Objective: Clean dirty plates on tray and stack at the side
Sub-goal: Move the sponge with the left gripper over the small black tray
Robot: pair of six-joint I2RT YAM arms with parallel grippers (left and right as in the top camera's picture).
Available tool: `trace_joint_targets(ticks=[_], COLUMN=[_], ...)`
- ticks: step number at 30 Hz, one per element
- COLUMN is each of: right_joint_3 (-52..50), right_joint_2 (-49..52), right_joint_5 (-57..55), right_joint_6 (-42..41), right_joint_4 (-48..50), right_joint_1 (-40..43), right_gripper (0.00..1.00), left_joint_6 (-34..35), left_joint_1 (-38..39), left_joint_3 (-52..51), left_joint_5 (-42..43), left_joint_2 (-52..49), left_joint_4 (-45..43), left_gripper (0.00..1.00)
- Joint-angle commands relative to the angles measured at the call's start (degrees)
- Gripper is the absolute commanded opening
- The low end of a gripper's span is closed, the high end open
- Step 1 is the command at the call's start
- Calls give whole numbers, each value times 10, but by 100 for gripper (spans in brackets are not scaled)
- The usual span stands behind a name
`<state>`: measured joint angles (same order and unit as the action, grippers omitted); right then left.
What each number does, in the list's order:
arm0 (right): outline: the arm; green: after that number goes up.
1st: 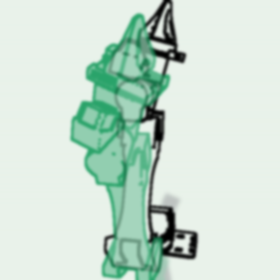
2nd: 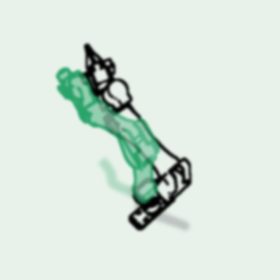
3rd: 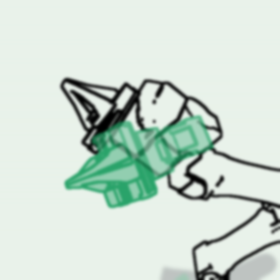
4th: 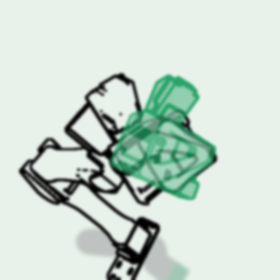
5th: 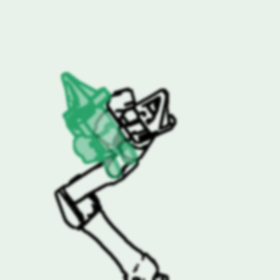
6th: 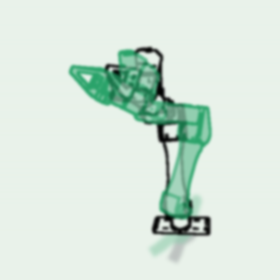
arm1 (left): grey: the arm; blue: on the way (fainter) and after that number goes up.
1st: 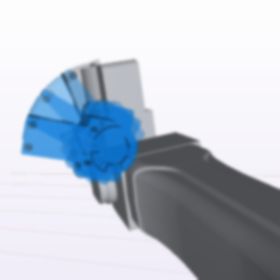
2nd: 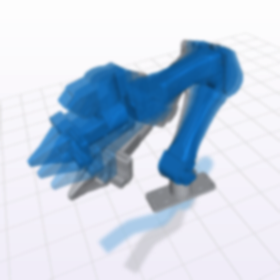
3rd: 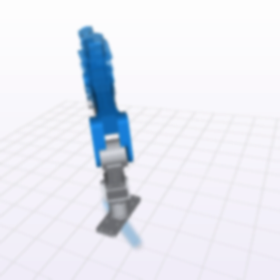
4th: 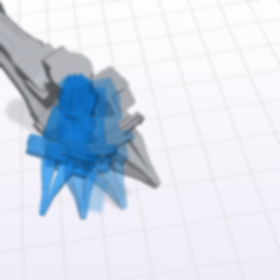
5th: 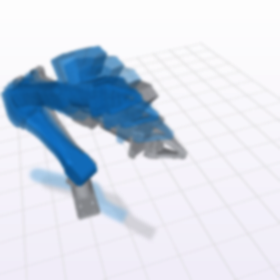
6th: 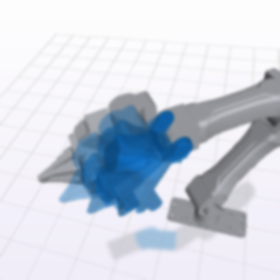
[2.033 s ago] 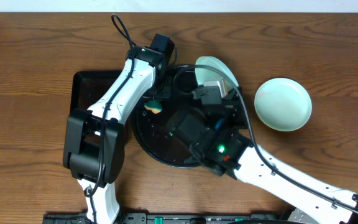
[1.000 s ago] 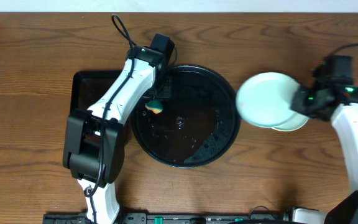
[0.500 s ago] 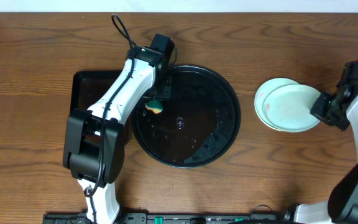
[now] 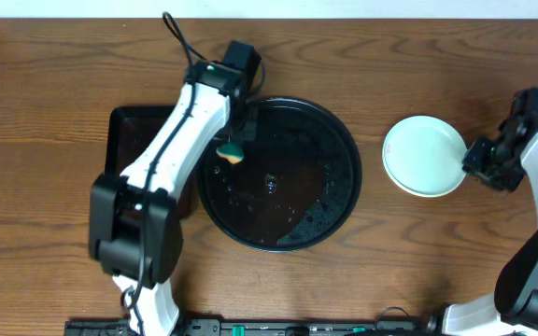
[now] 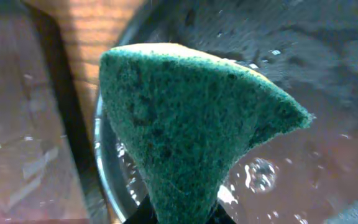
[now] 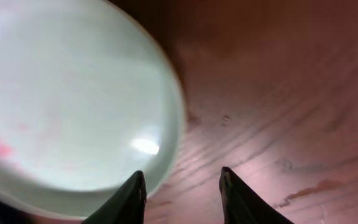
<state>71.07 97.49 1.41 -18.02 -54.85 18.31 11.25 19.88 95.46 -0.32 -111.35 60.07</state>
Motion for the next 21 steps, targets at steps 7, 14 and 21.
trace_joint_targets(ticks=[7, 14, 21], right_joint_3=[50, 50, 50], right_joint_2=[-72, -71, -71], right_joint_5=[66, 63, 44], right_joint_6=[25, 29, 29], right_joint_4=[-6, 11, 15], right_joint_1=[-116, -209, -249], right_gripper=[43, 46, 52], left_joint_6=[-56, -56, -56], left_joint_1=[-78, -173, -228], left_joint_3=[29, 1, -107], left_joint_5=[-49, -49, -49], left_joint_2=[92, 83, 83], left_joint_4=[84, 72, -25], left_gripper=[7, 7, 8])
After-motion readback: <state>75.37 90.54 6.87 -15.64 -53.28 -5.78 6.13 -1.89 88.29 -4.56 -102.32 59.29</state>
